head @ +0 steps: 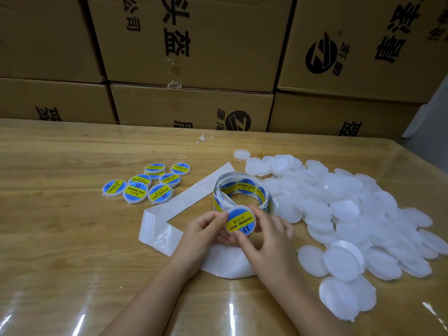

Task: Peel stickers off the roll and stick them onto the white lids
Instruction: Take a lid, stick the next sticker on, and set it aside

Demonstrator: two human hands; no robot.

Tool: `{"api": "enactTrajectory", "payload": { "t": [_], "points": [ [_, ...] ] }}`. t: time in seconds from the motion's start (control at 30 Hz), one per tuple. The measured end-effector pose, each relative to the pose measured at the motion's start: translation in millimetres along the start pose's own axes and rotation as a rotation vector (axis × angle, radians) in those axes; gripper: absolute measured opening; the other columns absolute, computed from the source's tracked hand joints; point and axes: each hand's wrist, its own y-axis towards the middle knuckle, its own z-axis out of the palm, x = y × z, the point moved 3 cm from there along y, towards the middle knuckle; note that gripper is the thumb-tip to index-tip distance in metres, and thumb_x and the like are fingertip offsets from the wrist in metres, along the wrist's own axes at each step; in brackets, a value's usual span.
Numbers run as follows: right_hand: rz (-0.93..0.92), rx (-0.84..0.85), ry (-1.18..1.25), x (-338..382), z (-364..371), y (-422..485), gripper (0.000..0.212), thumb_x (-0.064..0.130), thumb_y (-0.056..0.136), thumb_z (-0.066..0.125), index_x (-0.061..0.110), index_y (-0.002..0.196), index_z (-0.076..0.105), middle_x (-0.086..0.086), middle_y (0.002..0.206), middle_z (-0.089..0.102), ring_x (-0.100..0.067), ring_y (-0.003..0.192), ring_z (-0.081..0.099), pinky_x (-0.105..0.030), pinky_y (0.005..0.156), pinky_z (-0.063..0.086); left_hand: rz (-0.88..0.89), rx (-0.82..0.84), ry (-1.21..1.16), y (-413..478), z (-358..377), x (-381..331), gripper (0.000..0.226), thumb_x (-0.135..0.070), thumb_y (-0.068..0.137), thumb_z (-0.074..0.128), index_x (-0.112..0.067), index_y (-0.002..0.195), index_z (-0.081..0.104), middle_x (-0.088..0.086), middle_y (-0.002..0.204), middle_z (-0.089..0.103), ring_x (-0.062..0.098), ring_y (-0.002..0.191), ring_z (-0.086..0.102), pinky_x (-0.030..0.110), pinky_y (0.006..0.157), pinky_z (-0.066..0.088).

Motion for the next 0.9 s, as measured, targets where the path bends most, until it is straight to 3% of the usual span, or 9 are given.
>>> {"api": "enactTrajectory", "payload": {
  "t": [0.07, 0.13, 0.2, 0.27, 0.43, 0.57, 0.63, 0.77, 0.9],
  "points": [
    [0.033, 0.016, 0.034, -2.9, 0.6, -0.3, 0.047, 0.041, 0.079, 0.059, 0.022, 0.122, 0.06, 0.011, 0.086, 0.06, -0.008, 0.089, 0.052, -0.033, 0.097, 0.029, 0.005, 0.021, 0.02, 0.4, 0.0, 1.8, 0.013, -0.028, 0.075, 0.073, -0.016, 0.08, 0.071, 0.012, 0.078, 0.069, 0.026, 0.075, 0.067, 0.034, 0.07, 0.056],
    [0.04, 0.004, 0.057, -3.5, 0.8, 0.0, 0.043, 0.033, 0.081, 0.059, 0.022, 0.122, 0.06, 0.01, 0.081, 0.057, 0.012, 0.095, 0.038, -0.04, 0.094, 0.035, 0.006, 0.034, 0.027, 0.7, -0.4, 3.4, 0.013, -0.016, 0.073, 0.074, -0.012, 0.085, 0.069, 0.014, 0.086, 0.071, 0.026, 0.082, 0.068, 0.037, 0.074, 0.057],
    [0.013, -0.036, 0.075, -2.6, 0.5, -0.4, 0.036, 0.025, 0.082, 0.059, 0.018, 0.117, 0.064, 0.018, 0.074, 0.05, 0.028, 0.101, 0.025, -0.043, 0.087, 0.04, 0.001, 0.016, 0.05, 1.4, -1.3, 3.6, 0.015, -0.018, 0.072, 0.077, -0.016, 0.085, 0.071, 0.011, 0.088, 0.071, 0.027, 0.085, 0.068, 0.04, 0.081, 0.056],
    [0.013, -0.043, 0.109, -3.3, 1.3, -0.8, 0.031, 0.02, 0.084, 0.056, 0.016, 0.114, 0.065, 0.022, 0.075, 0.051, 0.032, 0.103, 0.022, -0.047, 0.086, 0.042, 0.004, 0.01, 0.043, 1.3, -0.7, 3.1, 0.015, -0.022, 0.072, 0.075, -0.019, 0.087, 0.073, 0.01, 0.09, 0.071, 0.028, 0.087, 0.068, 0.039, 0.082, 0.056],
    [0.056, 0.014, 0.176, -5.1, 1.8, -2.6, 0.03, 0.023, 0.089, 0.049, 0.024, 0.117, 0.059, 0.003, 0.091, 0.068, 0.026, 0.103, 0.029, -0.047, 0.095, 0.039, -0.006, 0.053, 0.038, 0.6, -0.7, 0.3, 0.022, -0.022, 0.078, 0.067, -0.012, 0.098, 0.073, 0.012, 0.091, 0.07, 0.019, 0.075, 0.064, 0.028, 0.07, 0.054],
    [0.033, 0.05, 0.184, 0.5, 1.7, -4.5, 0.043, 0.027, 0.087, 0.054, 0.037, 0.127, 0.041, 0.016, 0.09, 0.058, 0.023, 0.106, 0.028, -0.038, 0.096, 0.036, -0.014, 0.039, 0.016, 0.8, -3.8, -0.5, 0.025, -0.026, 0.082, 0.066, -0.015, 0.103, 0.072, 0.018, 0.098, 0.069, 0.022, 0.081, 0.06, 0.03, 0.067, 0.048],
    [0.027, 0.063, 0.177, 1.3, 1.8, -5.3, 0.043, 0.027, 0.087, 0.055, 0.037, 0.127, 0.041, 0.022, 0.088, 0.052, 0.023, 0.107, 0.026, -0.04, 0.096, 0.036, -0.011, 0.045, -0.007, 0.9, -3.0, 0.2, 0.028, -0.029, 0.082, 0.064, -0.014, 0.104, 0.072, 0.022, 0.103, 0.068, 0.026, 0.087, 0.06, 0.034, 0.07, 0.047],
    [0.055, 0.114, 0.229, -1.0, 2.1, -4.4, 0.05, 0.018, 0.09, 0.064, 0.045, 0.122, 0.038, 0.023, 0.093, 0.053, 0.016, 0.108, 0.029, -0.04, 0.1, 0.035, 0.022, 0.059, -0.038, -0.9, -1.3, -2.3, 0.031, -0.033, 0.081, 0.066, -0.012, 0.103, 0.072, 0.014, 0.1, 0.07, 0.018, 0.087, 0.065, 0.023, 0.069, 0.051],
    [0.115, 0.123, 0.307, -2.7, 2.1, -5.4, 0.051, 0.012, 0.088, 0.064, 0.051, 0.112, 0.041, 0.028, 0.107, 0.053, -0.002, 0.11, 0.034, -0.041, 0.103, 0.035, 0.101, -0.018, 0.066, -1.4, 2.2, -5.0, 0.024, -0.023, 0.085, 0.065, -0.008, 0.102, 0.071, 0.016, 0.101, 0.068, 0.017, 0.086, 0.063, 0.024, 0.068, 0.049]
  ]
}}
